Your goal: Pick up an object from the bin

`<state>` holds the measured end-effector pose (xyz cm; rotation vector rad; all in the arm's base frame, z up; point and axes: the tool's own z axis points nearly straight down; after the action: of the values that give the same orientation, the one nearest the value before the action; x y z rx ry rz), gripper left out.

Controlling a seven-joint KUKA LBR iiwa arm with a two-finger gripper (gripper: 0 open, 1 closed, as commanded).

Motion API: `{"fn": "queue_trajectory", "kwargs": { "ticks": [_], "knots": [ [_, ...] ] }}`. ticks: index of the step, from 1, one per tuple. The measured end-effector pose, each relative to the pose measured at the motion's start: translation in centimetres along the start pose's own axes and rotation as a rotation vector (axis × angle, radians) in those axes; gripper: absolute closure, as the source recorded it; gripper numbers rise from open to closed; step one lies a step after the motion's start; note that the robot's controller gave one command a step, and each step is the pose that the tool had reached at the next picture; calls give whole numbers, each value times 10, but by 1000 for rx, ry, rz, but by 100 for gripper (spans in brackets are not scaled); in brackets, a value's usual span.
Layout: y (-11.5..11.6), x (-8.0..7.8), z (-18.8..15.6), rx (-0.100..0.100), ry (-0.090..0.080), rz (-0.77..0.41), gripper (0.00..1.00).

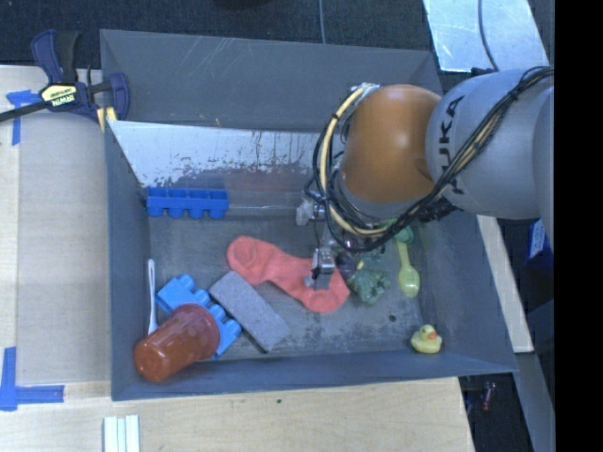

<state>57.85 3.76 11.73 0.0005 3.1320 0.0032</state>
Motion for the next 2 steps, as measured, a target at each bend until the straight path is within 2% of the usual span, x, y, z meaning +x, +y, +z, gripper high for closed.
{"fn": "queue_trajectory", "kwargs": {
  "ticks": [1,2],
  "knots": [
    [-17,25,37,-4,-6,58,0],
    [-29,6,46,-2,-6,111,100]
  ]
}}
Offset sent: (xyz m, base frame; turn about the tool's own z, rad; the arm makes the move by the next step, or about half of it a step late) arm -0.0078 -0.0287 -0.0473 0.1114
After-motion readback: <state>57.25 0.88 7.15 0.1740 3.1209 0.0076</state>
